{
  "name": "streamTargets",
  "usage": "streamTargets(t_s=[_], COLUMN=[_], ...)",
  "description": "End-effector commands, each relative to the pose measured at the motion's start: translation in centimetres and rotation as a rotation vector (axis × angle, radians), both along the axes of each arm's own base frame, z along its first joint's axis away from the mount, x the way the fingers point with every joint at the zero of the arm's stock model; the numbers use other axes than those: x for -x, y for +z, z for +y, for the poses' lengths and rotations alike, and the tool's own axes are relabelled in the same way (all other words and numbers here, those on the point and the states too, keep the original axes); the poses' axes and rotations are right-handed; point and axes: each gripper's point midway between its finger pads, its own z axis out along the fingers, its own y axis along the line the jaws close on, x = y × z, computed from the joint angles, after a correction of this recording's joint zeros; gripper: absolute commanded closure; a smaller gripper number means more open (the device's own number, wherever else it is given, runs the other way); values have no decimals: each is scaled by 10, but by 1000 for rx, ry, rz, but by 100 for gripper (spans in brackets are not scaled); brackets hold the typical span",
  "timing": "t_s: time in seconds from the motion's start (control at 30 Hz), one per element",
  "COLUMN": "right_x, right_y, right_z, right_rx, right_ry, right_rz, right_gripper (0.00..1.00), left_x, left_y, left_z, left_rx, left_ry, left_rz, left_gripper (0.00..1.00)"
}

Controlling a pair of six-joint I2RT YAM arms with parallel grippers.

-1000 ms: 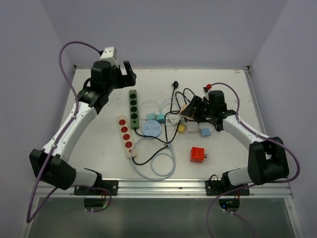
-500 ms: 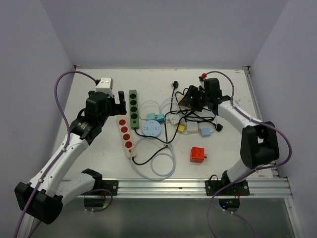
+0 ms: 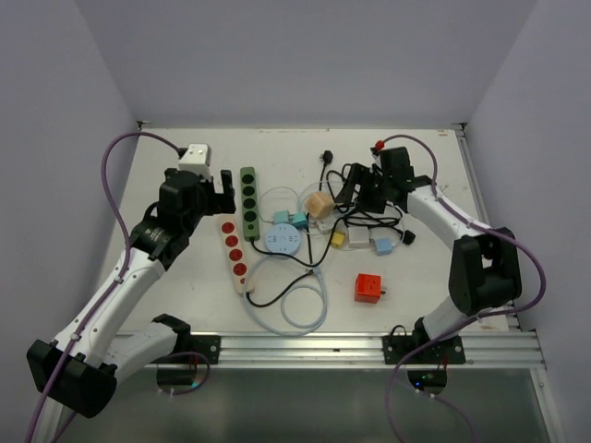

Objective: Pull the plug off the socket

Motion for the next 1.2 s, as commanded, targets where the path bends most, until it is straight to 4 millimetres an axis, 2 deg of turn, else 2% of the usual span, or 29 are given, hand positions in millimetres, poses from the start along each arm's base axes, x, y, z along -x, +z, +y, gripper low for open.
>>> streamTargets(t_s=[0.0, 0.2, 0.33, 0.53, 0.57, 0.6, 0.73, 1.0, 1.17], right_x=[0, 12, 26, 39, 44, 48, 62, 64, 63], right_y=[50, 78, 100, 109, 115, 106, 97, 96, 98], right_z=[-6, -14, -26, -77, -84, -98, -124, -117, -121], right_rx=[10, 22, 65, 273, 283, 334, 401, 370, 378], right_ry=[5, -1, -12, -159, -192, -246, -355, -338, -356], right_rz=[-116, -176, -240, -299, -321, -312, -341, -315, -337], right_gripper=[20, 20, 20, 17, 17, 17, 12, 9, 9], left_x=[-1, -1, -2, 1, 1, 1, 6, 5, 3], left_y=[15, 15, 13, 23, 26, 27, 37, 32, 27], left_z=[0, -2, -3, 8, 10, 16, 27, 38, 41], left_rx=[7, 15, 25, 45, 52, 48, 56, 18, 1], left_ry=[-10, -18, -13, 53, 67, 98, 151, 203, 221], left_rz=[-48, -47, -43, -83, -93, -101, -148, -141, -128], left_gripper=[0, 0, 0, 0, 0, 0, 0, 0, 0])
